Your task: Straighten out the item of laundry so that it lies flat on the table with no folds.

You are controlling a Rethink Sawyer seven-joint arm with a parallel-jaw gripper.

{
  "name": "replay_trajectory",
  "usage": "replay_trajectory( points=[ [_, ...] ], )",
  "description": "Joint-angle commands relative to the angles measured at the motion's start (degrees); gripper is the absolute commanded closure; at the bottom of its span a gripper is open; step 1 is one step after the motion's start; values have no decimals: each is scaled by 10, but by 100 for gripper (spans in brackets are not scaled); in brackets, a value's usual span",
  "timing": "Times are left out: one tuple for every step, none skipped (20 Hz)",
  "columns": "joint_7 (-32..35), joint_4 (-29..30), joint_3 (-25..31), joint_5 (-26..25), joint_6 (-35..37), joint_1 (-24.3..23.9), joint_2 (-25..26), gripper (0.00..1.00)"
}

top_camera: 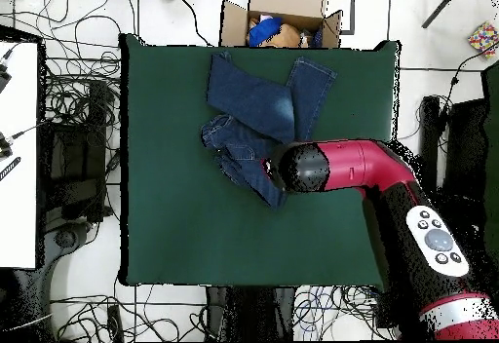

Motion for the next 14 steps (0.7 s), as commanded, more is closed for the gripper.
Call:
replay_trajectory(
  points=[
    [-24, -21, 15, -5, -1, -6, 62, 0],
    [-26, -26, 14, -11, -13, -8, 78, 0],
    [-26, -34, 11, -20, -24, -6, 93, 0],
    [-24, -38, 9, -26, -34, -4, 104, 0],
    [-22, -42, 7, -32, -42, -3, 112, 0],
    [-20, -45, 5, -36, -46, -1, 117, 0],
    [-18, -45, 5, -37, -48, -1, 118, 0],
    [-18, -45, 7, -37, -47, -1, 119, 0],
    [-17, -46, 7, -37, -46, -1, 119, 0],
    [-16, -47, 8, -37, -44, -1, 119, 0],
    [-16, -49, 8, -38, -43, -1, 120, 0],
    [-19, -50, 9, -39, -43, -2, 121, 0],
    [-22, -52, 9, -39, -42, -3, 122, 0],
    [-25, -52, 11, -39, -42, -6, 123, 0]
  ],
)
